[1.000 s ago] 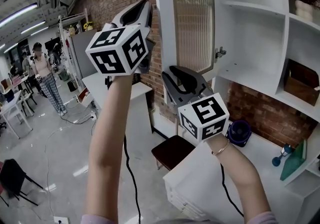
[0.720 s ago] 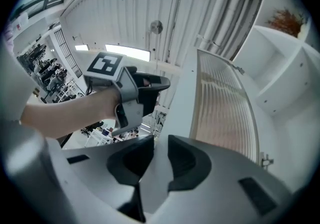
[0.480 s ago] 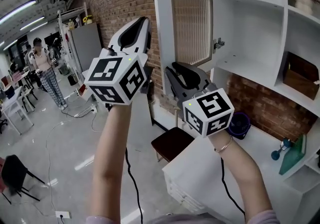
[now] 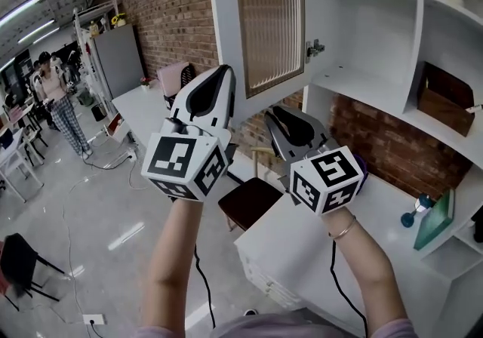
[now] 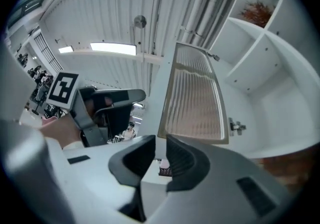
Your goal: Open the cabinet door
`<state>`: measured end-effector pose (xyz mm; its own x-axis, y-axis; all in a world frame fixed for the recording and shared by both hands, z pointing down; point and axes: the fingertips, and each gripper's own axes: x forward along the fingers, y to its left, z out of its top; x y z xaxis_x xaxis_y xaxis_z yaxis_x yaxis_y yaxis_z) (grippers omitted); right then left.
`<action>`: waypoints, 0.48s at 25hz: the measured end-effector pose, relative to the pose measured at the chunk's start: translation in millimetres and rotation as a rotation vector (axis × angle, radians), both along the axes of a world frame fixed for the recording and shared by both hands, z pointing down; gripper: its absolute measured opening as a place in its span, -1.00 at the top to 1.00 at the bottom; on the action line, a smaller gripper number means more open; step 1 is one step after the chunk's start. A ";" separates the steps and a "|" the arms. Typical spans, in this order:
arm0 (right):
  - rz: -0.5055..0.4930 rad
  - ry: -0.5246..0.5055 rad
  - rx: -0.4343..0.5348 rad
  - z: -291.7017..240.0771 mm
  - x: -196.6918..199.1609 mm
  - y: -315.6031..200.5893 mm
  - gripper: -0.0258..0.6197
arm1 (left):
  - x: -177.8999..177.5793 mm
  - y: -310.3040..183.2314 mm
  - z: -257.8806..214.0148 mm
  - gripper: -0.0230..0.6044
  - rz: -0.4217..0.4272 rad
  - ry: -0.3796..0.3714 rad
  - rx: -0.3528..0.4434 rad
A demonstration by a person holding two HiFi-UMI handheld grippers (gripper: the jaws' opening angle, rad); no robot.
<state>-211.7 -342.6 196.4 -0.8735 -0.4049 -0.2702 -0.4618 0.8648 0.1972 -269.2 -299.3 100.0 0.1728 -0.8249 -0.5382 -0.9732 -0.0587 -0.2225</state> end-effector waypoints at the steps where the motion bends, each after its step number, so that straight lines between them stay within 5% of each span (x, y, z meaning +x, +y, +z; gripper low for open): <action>1: 0.005 0.003 -0.011 5.9 4.5 -1.5 0.74 | 4.6 -1.9 10.2 0.92 0.002 -0.001 -0.014; 12: 0.103 0.039 -0.122 67.6 67.0 -12.7 0.75 | 42.8 -22.2 120.7 0.92 0.044 0.021 -0.208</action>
<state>-144.6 -355.4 264.0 -0.8344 -0.5208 -0.1805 -0.5435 0.8318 0.1127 -226.4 -321.5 220.7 0.2022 -0.9104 -0.3611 -0.9729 -0.1443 -0.1810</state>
